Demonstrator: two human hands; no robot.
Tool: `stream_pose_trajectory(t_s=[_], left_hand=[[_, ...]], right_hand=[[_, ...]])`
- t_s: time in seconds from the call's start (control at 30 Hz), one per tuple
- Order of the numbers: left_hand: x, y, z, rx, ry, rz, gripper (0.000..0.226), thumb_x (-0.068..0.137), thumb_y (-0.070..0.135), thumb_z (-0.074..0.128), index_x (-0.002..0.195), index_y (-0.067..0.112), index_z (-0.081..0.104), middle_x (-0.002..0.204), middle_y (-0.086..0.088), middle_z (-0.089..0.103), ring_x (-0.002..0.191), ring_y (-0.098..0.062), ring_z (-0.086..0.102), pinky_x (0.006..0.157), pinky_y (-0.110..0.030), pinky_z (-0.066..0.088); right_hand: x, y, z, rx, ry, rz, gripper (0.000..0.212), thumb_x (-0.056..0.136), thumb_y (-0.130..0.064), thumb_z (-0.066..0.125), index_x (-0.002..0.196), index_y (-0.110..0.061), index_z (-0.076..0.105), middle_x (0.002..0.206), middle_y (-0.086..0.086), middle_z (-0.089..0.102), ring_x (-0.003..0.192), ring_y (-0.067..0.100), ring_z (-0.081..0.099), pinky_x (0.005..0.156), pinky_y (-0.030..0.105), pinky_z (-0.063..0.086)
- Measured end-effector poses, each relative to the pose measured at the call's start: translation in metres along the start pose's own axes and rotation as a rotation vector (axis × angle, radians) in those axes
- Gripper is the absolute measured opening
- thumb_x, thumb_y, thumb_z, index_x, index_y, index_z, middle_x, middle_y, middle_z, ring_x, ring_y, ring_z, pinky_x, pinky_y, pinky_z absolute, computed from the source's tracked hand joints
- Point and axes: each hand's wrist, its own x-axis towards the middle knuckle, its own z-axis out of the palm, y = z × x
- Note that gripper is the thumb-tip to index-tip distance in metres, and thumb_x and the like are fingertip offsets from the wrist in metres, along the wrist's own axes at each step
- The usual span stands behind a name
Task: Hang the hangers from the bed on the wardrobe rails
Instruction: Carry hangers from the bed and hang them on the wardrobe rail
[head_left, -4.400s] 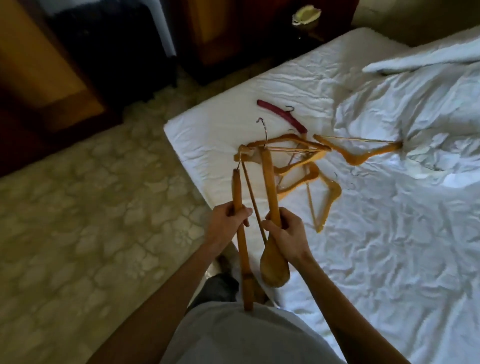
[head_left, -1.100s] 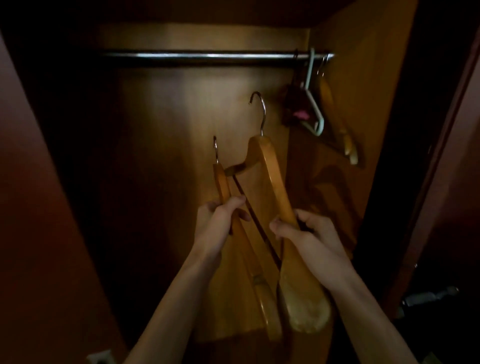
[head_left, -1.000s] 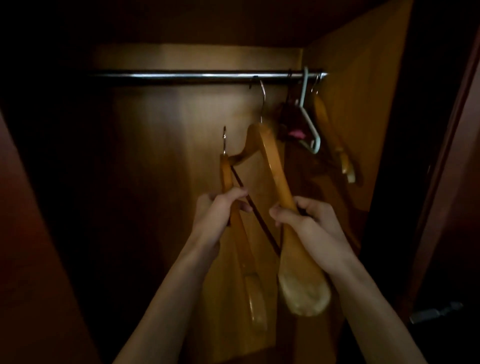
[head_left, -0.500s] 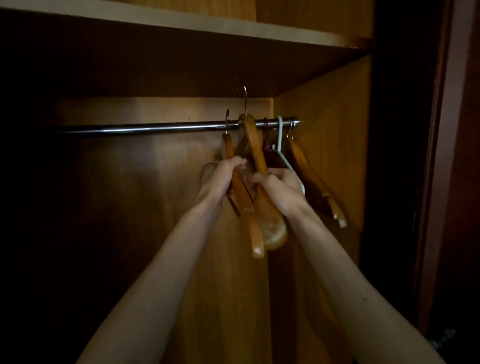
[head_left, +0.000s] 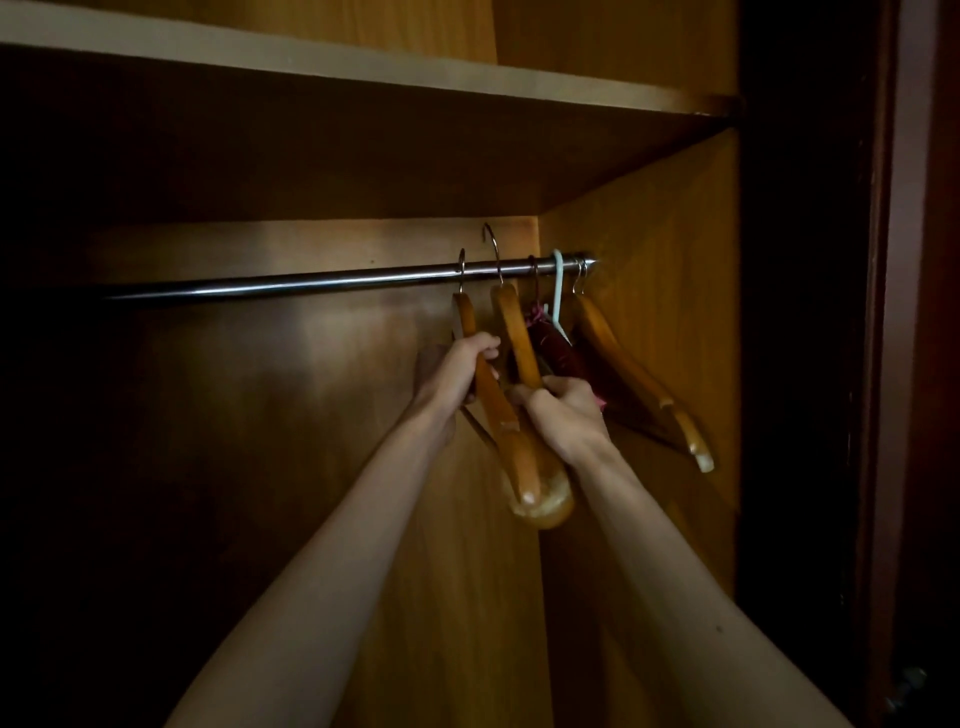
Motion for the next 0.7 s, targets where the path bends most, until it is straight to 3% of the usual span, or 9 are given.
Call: stream_pose_trajectory(t_s=[0.13, 0.27, 0.37, 0.53, 0.7], left_hand=[[0.006, 0.005, 0.005, -0.018, -0.057, -0.008, 0.018, 0.087, 0.031, 0.071, 0.08, 0.015, 0.074, 0.059, -0.001, 0.063, 0.06, -0.013, 0.059, 0.075, -0.034, 0.048], [0.012, 0.009, 0.01, -0.006, -0.126, 0.001, 0.02, 0.093, 0.031, 0.065, 0.08, 0.016, 0.069, 0.06, 0.001, 0.058, 0.063, -0.013, 0.055, 0.078, -0.035, 0.044], [0.022, 0.008, 0.014, -0.013, -0.14, -0.003, 0.021, 0.091, 0.037, 0.064, 0.08, 0.02, 0.07, 0.061, 0.005, 0.059, 0.06, -0.011, 0.054, 0.073, -0.032, 0.044], [0.04, -0.001, 0.024, -0.022, -0.172, -0.011, 0.024, 0.09, 0.043, 0.06, 0.074, 0.026, 0.064, 0.059, 0.009, 0.051, 0.051, -0.007, 0.043, 0.05, -0.024, 0.033], [0.05, -0.013, 0.04, -0.029, -0.203, -0.034, 0.027, 0.089, 0.042, 0.061, 0.065, 0.029, 0.057, 0.05, 0.011, 0.045, 0.048, -0.01, 0.037, 0.046, -0.024, 0.029]], right_hand=[[0.005, -0.003, 0.006, 0.039, 0.002, -0.016, 0.016, 0.088, -0.031, 0.066, 0.092, -0.018, 0.074, 0.078, 0.0, 0.072, 0.074, 0.015, 0.068, 0.057, 0.023, 0.046], [0.015, -0.002, 0.007, 0.013, 0.004, 0.0, 0.018, 0.084, -0.031, 0.065, 0.089, -0.018, 0.076, 0.084, 0.004, 0.075, 0.08, 0.019, 0.07, 0.066, 0.029, 0.054], [0.024, -0.003, 0.003, -0.002, 0.02, 0.027, 0.02, 0.083, -0.032, 0.065, 0.09, -0.017, 0.077, 0.086, 0.005, 0.075, 0.082, 0.02, 0.069, 0.072, 0.031, 0.056], [0.036, 0.005, -0.011, 0.016, 0.03, 0.085, 0.021, 0.083, -0.031, 0.068, 0.09, -0.014, 0.077, 0.087, 0.008, 0.074, 0.081, 0.022, 0.068, 0.071, 0.031, 0.053], [0.045, 0.011, -0.031, -0.043, -0.026, 0.112, 0.015, 0.08, -0.029, 0.069, 0.072, -0.017, 0.074, 0.073, 0.003, 0.072, 0.076, 0.021, 0.067, 0.069, 0.031, 0.051]])
